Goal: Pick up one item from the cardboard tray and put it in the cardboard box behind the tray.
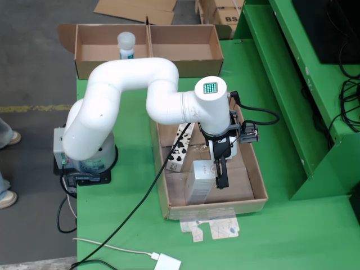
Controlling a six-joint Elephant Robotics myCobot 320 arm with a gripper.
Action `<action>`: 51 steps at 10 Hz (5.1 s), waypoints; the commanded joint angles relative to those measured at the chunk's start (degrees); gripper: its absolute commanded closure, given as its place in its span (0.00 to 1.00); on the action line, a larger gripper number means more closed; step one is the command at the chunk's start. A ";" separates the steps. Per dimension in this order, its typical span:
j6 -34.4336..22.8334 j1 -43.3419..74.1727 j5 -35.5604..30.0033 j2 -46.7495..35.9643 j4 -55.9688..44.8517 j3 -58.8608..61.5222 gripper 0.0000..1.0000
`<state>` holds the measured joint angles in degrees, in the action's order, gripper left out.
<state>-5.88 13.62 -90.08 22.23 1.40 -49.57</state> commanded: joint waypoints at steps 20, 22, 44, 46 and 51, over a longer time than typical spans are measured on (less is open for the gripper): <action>-1.40 1.98 -1.77 2.28 -0.27 0.96 0.00; -1.25 2.05 -1.67 2.87 -1.23 2.20 0.00; 7.06 -7.39 2.73 1.89 -4.84 3.76 0.00; 7.29 -6.97 2.71 1.18 -3.53 2.42 0.00; 7.29 -6.97 2.71 1.18 -3.53 2.42 0.00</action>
<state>1.40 6.76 -87.09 25.22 -2.90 -48.42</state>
